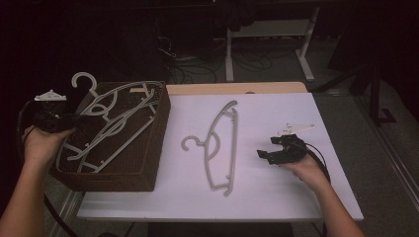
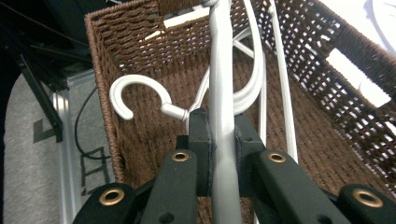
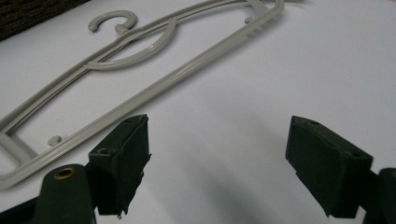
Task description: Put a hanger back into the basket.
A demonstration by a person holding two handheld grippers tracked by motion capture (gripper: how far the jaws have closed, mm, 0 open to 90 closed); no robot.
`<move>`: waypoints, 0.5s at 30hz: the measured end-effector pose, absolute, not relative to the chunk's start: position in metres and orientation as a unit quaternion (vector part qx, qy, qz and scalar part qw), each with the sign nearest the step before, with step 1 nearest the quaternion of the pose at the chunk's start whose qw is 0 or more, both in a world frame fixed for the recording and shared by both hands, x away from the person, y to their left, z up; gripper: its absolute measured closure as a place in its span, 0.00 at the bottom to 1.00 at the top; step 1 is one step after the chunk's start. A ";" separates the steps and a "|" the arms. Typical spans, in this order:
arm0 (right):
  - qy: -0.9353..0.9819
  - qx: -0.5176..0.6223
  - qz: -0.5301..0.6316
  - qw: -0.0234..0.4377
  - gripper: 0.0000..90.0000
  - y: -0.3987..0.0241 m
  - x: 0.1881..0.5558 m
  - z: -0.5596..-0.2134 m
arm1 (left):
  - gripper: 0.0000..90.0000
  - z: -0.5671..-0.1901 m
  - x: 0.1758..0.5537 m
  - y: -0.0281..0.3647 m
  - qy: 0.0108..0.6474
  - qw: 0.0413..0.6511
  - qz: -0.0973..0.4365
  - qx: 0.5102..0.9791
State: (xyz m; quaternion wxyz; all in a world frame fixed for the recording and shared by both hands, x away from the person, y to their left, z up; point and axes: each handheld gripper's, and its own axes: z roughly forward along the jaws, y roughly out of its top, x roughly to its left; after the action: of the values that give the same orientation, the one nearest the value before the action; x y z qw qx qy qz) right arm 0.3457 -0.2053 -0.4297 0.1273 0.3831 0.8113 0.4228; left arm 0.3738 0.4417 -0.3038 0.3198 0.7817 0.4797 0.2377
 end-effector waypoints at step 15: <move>0.811 0.384 0.422 0.128 0.23 -0.207 0.346 -0.430 | 0.91 -0.350 0.388 0.440 0.498 0.295 0.191 0.793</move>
State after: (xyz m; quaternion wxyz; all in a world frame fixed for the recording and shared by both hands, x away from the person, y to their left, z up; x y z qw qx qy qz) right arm 0.3459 -0.2068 -0.4301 0.1282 0.3845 0.8112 0.4216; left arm 0.3879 0.4399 -0.3498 0.2953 0.7930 0.4977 0.1906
